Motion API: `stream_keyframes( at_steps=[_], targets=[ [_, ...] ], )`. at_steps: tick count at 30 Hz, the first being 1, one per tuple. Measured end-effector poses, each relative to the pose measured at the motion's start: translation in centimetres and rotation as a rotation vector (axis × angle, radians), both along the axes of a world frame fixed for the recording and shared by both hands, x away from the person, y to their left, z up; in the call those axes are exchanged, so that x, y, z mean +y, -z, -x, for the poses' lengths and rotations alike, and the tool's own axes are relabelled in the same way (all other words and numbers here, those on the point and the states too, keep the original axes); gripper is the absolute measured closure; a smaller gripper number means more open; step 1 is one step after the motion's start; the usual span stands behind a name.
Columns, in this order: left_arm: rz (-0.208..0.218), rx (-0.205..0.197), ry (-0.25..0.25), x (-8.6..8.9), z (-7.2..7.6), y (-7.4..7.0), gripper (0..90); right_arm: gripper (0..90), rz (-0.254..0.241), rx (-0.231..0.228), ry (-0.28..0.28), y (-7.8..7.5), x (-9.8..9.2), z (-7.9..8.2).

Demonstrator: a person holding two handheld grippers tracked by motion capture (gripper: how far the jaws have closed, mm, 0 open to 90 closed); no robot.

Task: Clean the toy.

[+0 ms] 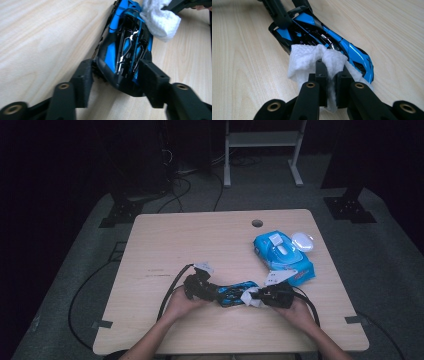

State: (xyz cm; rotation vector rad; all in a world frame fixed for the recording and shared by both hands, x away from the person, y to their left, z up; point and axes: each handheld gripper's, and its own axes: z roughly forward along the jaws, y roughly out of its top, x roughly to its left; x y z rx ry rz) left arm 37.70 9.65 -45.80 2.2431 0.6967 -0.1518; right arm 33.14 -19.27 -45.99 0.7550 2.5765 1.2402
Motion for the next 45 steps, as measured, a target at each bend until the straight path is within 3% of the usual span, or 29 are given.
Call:
stream_keyframes(
  at_steps=[4, 5, 10, 17, 21, 26, 27, 31, 34, 39, 42, 45],
  targets=[
    [-0.006, -0.042, -0.001, 0.0, 0.5, -0.1, 49.2, 82.7, 0.008, -0.031, 0.005, 0.1, 0.1, 0.5],
    [-0.024, -0.085, 0.008, -0.2, 1.0, -0.4, 49.2, 82.7, 0.008, -0.04, 0.004, 0.1, 0.1, 0.6],
    [-0.052, -0.169, 0.026, -0.5, 1.8, -0.8, 50.3, 82.7, 0.017, -0.06, -0.003, 0.1, 0.1, 1.2],
    [-0.062, -0.198, 0.038, -0.5, 2.1, -0.7, 47.0, 82.8, 0.021, -0.082, -0.009, 0.1, 0.0, 1.6],
    [-0.049, -0.161, 0.013, -0.5, 1.8, -0.5, 38.9, 82.8, 0.017, -0.081, -0.005, 0.2, 0.0, 1.8],
    [-0.029, -0.122, 0.008, -0.3, 1.6, -0.3, 38.6, 83.0, 0.02, -0.101, -0.013, 0.3, 0.0, 2.0],
    [-0.015, -0.087, 0.006, -0.3, 1.4, -0.2, 37.4, 83.0, 0.02, -0.102, -0.013, 0.3, 0.0, 2.0],
    [0.001, -0.038, -0.001, -0.2, 1.1, 0.1, 34.6, 82.9, 0.027, -0.123, -0.023, 0.3, 0.0, 2.3],
    [0.025, 0.009, 0.01, -0.2, 0.7, 0.4, 34.7, 83.0, 0.018, -0.132, -0.023, 0.5, -0.1, 2.6],
    [0.046, 0.044, 0.041, -0.7, 0.4, 0.6, 38.1, 83.0, 0.023, -0.144, -0.035, 0.5, -0.1, 2.9],
    [0.049, 0.032, 0.047, -0.9, 0.4, 0.7, 39.5, 83.0, 0.028, -0.145, -0.037, 0.5, -0.2, 3.0],
    [0.037, -0.016, 0.046, -1.0, 1.1, 0.4, 42.0, 82.8, -0.006, -0.124, -0.03, 0.6, -0.5, 3.0]
  ],
)
